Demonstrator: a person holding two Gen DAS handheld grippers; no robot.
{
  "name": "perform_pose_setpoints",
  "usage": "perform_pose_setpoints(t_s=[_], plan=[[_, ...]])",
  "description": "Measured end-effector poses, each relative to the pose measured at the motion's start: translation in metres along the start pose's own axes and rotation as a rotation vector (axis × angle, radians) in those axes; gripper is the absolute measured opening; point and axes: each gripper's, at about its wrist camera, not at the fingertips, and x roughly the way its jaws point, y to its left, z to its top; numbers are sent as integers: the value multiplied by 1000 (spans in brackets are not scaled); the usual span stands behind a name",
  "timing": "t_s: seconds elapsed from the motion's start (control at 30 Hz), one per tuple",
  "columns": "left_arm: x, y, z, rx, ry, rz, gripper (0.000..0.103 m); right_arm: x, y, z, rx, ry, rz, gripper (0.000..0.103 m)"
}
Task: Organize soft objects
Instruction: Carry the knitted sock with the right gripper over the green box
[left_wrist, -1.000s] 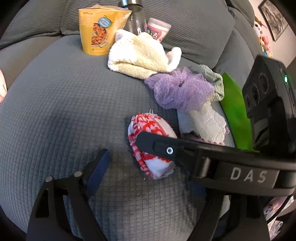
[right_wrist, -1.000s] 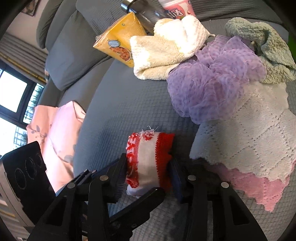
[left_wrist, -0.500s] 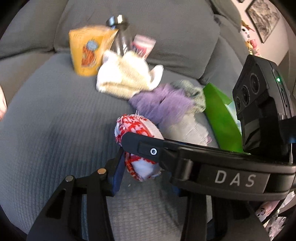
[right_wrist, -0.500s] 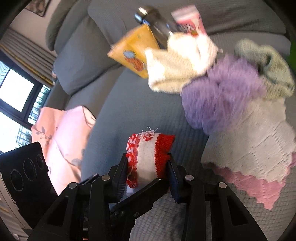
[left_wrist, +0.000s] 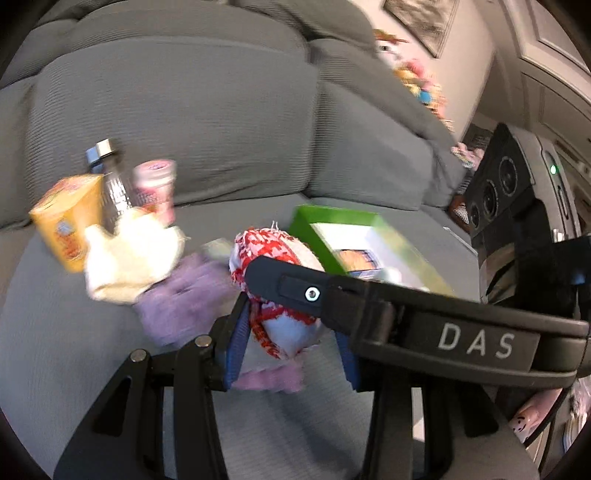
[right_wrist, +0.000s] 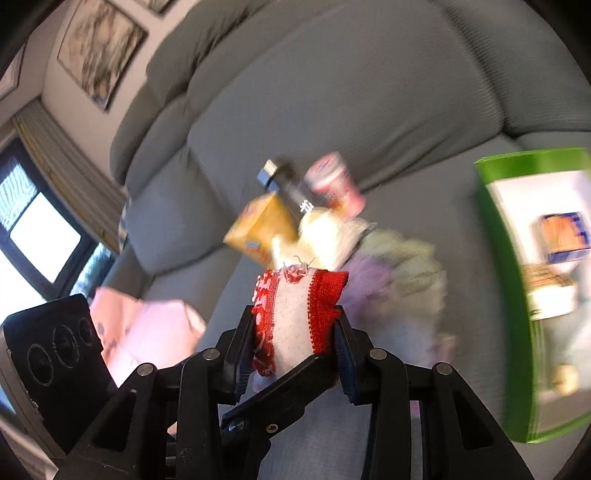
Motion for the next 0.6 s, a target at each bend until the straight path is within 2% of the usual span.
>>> perform_pose_setpoints(t_s=[0.13,0.4,0.6], plan=[[25,-27,11,23,30,-101,40,-35,-30,6,73,-95,-17,41],[65,-81,20,98,108,-236,41,-90,-85,6,222,-243,-100,41],[99,-97,16,54,203,-319,41,-104,-121,1,329,-256,-185,41]])
